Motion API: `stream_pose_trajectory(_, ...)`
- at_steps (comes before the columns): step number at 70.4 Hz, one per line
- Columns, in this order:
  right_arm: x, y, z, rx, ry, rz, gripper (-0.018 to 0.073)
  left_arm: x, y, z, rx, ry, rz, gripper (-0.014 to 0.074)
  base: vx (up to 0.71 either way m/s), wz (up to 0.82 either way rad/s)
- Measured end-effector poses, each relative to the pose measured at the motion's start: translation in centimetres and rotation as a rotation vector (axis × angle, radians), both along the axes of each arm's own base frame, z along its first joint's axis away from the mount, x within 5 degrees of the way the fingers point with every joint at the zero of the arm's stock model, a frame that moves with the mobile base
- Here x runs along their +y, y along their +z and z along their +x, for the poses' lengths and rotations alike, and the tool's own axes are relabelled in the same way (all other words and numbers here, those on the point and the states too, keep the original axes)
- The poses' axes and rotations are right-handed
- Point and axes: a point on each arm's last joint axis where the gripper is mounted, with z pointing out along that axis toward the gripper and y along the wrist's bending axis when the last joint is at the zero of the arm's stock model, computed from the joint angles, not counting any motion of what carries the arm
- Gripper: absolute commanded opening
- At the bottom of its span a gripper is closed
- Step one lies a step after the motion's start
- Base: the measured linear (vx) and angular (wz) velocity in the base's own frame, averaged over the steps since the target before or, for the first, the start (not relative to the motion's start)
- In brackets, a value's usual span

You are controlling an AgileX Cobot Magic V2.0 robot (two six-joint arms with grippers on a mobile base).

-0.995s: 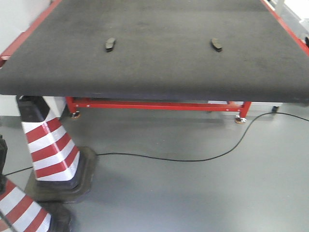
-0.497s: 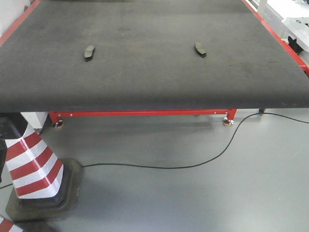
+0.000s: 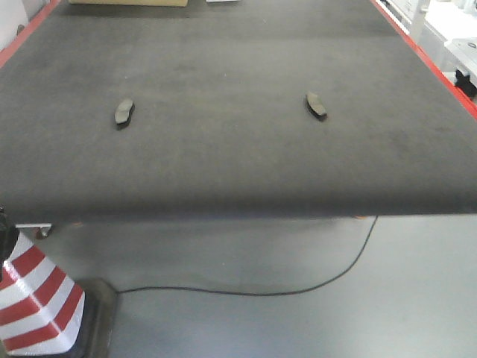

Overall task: Move and align brake pads A on conveyor
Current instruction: 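Turn and drive the base up to the black conveyor belt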

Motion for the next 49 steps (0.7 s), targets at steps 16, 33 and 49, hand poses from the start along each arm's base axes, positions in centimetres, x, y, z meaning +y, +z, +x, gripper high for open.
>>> stream_pose_trajectory(16,0.0,0.0,0.0,0.0,0.0,0.0,-0.0002,0.0,0.0,0.0,0.0,0.0,0.001,-0.0006,0.39,0.04)
stream_pose_trajectory(33,0.0,0.0,0.0,0.0,0.0,0.0,-0.0002,0.0,0.0,0.0,0.0,0.0,0.001,-0.0006,0.37,0.02)
stream_pose_trajectory(49,0.0,0.0,0.0,0.0,0.0,0.0,-0.0002,0.0,0.0,0.0,0.0,0.0,0.001,-0.0006,0.34,0.0)
